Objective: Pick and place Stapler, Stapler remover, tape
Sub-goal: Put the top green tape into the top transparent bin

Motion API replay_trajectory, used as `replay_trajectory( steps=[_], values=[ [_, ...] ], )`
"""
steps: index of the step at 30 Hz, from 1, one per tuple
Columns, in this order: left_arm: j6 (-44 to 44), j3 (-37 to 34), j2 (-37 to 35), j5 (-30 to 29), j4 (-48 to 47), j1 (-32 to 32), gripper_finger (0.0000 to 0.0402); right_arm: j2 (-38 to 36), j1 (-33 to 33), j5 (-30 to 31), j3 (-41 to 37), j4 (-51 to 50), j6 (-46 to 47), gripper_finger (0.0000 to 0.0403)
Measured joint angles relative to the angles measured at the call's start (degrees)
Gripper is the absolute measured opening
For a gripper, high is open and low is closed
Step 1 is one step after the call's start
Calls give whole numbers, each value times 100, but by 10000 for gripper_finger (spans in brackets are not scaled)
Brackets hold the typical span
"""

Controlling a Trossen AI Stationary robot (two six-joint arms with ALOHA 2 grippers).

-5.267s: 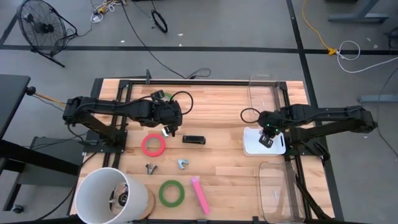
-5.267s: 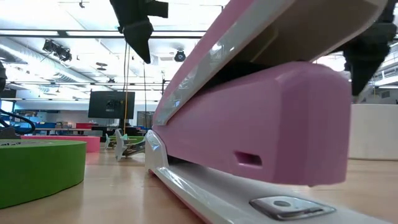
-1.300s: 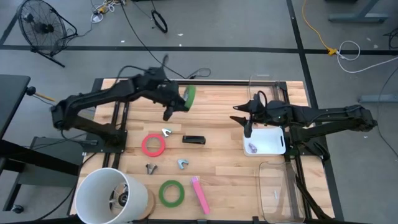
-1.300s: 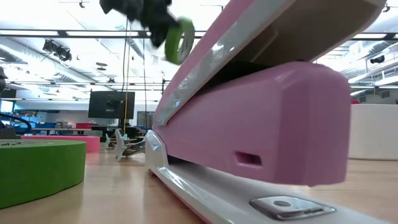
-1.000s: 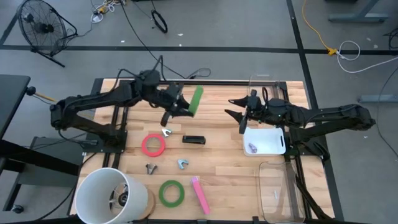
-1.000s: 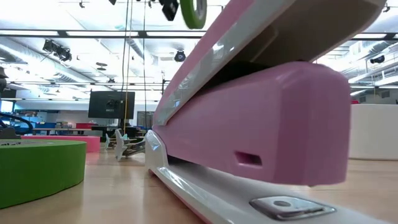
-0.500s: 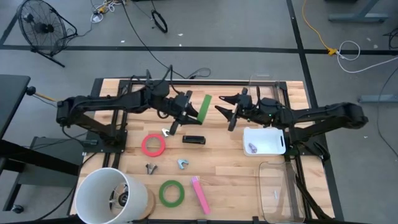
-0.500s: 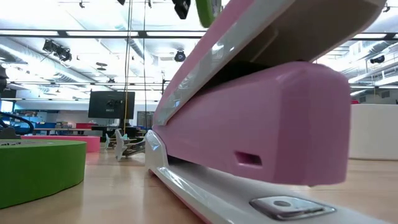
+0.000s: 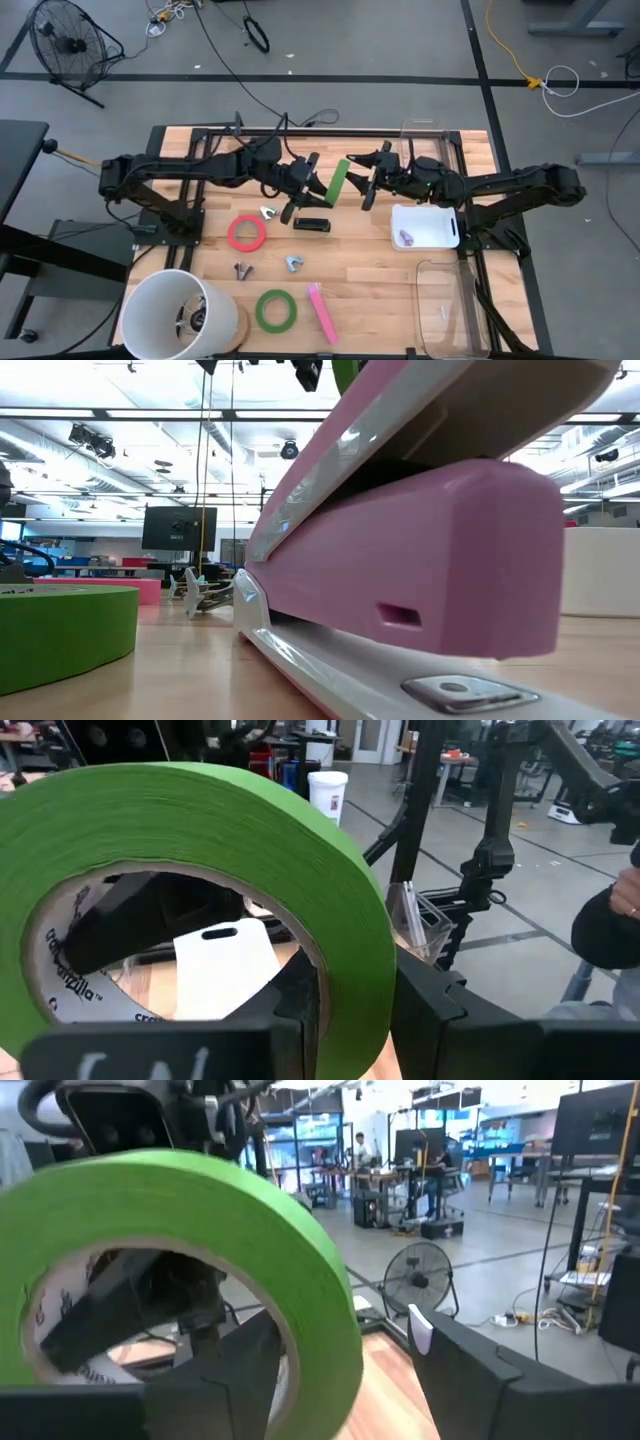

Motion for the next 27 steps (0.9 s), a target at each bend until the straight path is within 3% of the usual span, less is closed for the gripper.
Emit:
replay_trajectory(
  steps=[4, 8, 9, 11, 18, 22, 27],
  values=[
    [24, 2, 81, -44, 108, -53, 86, 32, -39, -35, 0, -61, -78, 172],
    [-3, 2, 129, -245, 98, -55, 86, 49, -44, -170, 0, -115, -305, 64],
    [-21, 2, 129, -304, 101, -54, 86, 50, -47, -264, 0, -112, -365, 57],
    [-44, 2, 129, -407, 100, -60, 97, 50, -52, -333, 0, -91, -362, 60],
    [-152, 2, 128, -514, 29, -58, 195, -29, -173, -348, 0, -491, -324, 60],
    [-127, 2, 121, -566, -250, -35, 214, -265, -297, -220, 0, -931, -310, 60],
    [-127, -1, -56, -679, -1148, 94, 218, -1033, -609, 185, 0, -2163, -279, 60]
  ],
)
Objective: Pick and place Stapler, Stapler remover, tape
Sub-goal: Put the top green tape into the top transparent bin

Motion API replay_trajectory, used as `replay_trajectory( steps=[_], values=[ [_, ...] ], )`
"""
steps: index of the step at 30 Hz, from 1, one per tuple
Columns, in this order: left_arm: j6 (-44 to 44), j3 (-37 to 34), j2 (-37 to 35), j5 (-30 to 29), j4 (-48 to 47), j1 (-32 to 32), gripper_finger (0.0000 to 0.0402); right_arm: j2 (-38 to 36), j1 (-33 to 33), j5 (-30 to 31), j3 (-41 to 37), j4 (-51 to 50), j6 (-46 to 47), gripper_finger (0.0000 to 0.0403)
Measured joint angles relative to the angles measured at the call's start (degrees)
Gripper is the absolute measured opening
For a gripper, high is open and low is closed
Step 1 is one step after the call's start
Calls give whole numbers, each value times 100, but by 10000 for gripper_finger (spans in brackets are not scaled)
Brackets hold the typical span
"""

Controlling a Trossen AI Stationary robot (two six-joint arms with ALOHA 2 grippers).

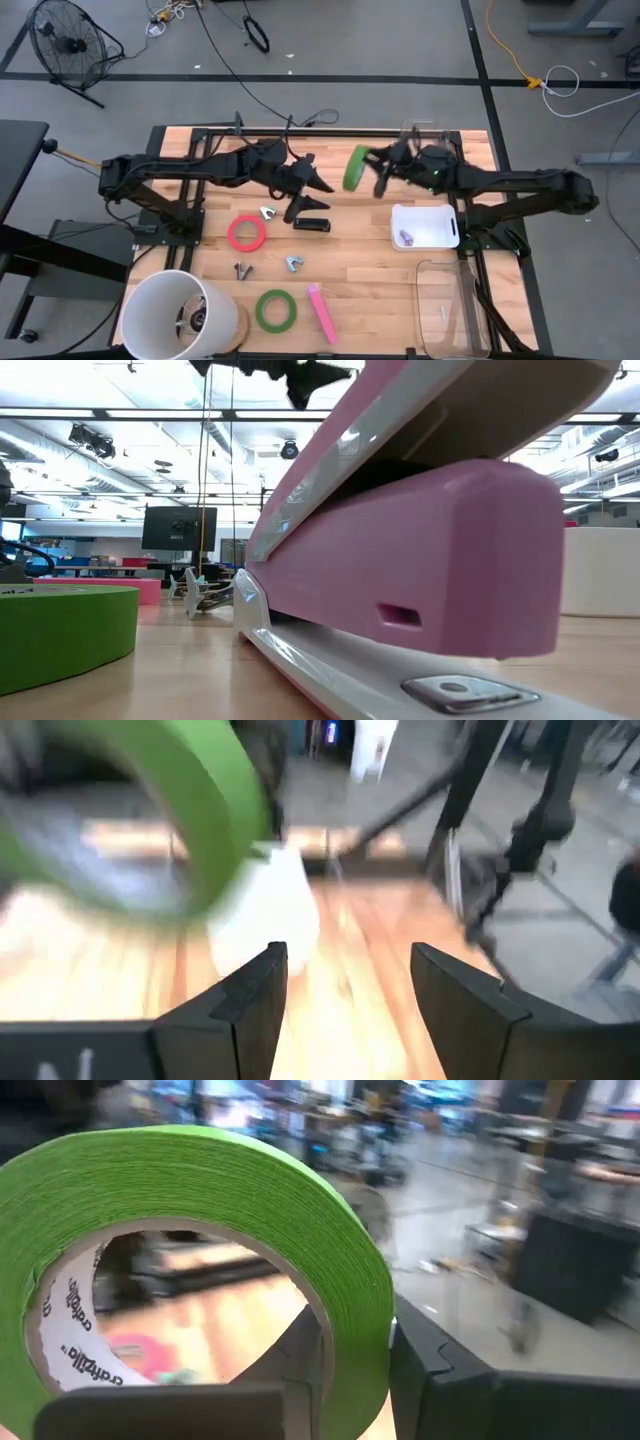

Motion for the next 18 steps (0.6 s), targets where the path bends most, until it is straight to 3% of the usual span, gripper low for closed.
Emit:
replay_trajectory(
  steps=[8, 13, 18],
  values=[
    [46, -1, -27, -138, -1185, 218, 219, -1109, -948, 1023, 0, -2675, 587, 60],
    [111, -1, -27, -339, -1278, 270, 219, -1345, -2029, 972, 62, -3474, 835, 60],
    [153, -1, -27, -353, -1278, 268, 220, -1033, -3216, 677, 239, -4065, 854, 60]
  ],
)
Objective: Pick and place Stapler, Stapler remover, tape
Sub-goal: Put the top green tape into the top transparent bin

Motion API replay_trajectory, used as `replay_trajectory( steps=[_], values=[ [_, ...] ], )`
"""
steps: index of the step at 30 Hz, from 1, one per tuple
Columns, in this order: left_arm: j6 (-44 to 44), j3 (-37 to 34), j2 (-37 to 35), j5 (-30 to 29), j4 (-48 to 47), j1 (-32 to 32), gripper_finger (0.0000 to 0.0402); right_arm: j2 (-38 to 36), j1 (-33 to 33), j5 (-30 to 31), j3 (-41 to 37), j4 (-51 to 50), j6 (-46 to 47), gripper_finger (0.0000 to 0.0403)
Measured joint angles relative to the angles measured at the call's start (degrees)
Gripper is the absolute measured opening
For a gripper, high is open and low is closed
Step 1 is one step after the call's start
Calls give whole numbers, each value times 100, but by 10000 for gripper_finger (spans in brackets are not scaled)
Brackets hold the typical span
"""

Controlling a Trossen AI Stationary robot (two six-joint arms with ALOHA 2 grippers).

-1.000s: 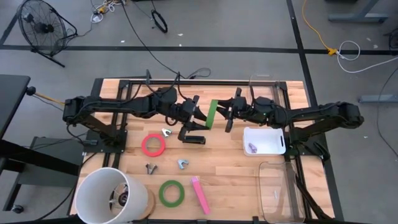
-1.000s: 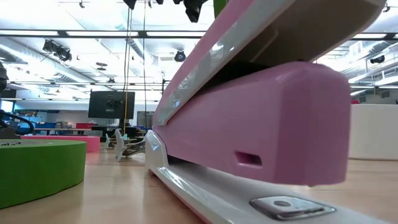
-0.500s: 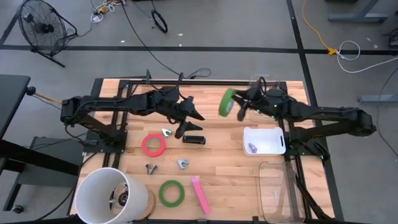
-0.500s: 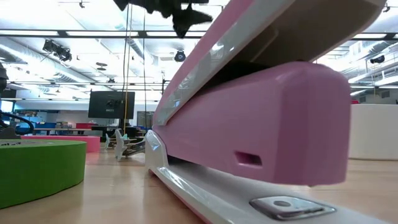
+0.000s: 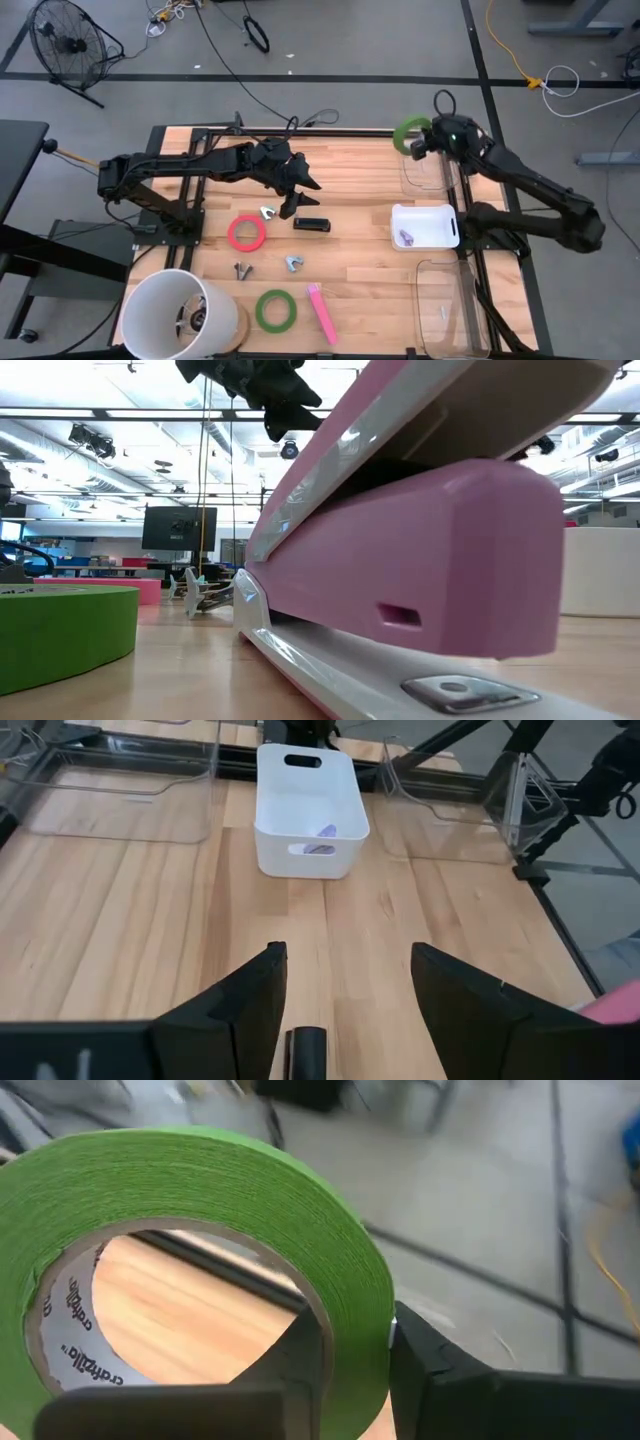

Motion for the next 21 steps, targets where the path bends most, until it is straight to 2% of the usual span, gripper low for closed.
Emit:
replay_trajectory(
  steps=[5, 10, 21],
  values=[
    [2, 0, 0, 0, 0, 2, 220, 598, -891, -517, 203, -415, -241, 60],
    [4, 0, 0, 0, -2, 2, 220, 1163, -963, -654, 633, -1029, -285, 60],
    [4, 0, 0, -2, -87, 2, 220, 2131, -718, 600, 742, -1760, -390, 60]
  ],
)
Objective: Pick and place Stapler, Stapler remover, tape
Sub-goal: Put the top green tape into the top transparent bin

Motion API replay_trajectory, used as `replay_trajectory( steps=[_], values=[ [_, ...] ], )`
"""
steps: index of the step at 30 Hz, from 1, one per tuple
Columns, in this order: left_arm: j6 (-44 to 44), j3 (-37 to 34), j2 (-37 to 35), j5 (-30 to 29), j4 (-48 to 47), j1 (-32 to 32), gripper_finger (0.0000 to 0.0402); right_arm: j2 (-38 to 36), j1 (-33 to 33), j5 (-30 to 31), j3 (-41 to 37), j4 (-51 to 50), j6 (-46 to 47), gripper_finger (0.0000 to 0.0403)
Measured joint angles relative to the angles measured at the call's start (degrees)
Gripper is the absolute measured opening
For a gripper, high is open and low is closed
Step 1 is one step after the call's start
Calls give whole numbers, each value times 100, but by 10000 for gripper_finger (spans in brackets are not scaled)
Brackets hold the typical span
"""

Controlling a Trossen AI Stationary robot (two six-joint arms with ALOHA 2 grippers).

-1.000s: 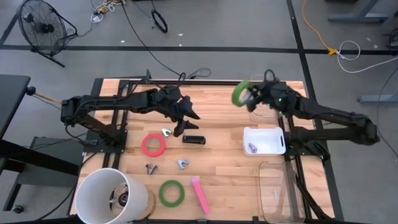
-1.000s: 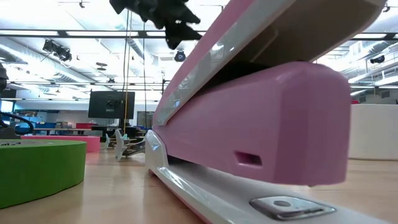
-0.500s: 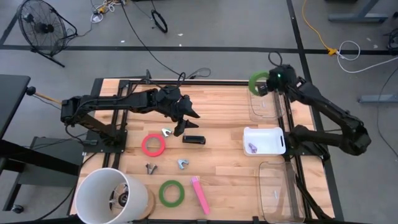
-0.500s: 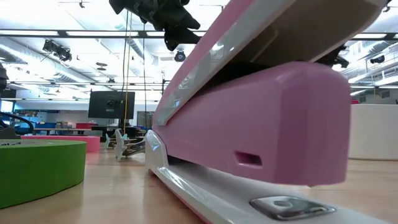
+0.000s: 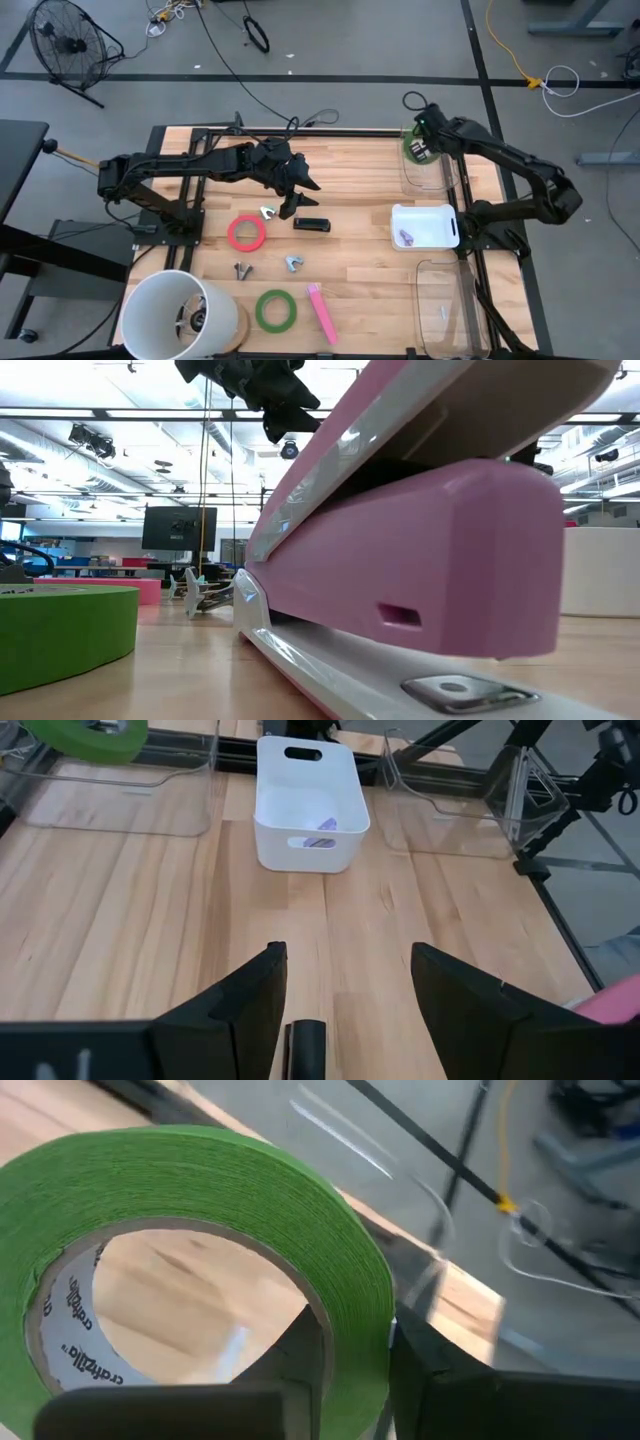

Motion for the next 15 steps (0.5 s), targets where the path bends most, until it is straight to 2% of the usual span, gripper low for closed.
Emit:
replay_trajectory(
  steps=[8, 15],
  values=[
    [4, 0, 0, 0, -68, -2, 220, 363, 135, 542, 0, -314, -36, 60],
    [4, 0, 1, 0, -108, -2, 220, 392, 142, 592, 0, -418, -136, 59]
  ],
)
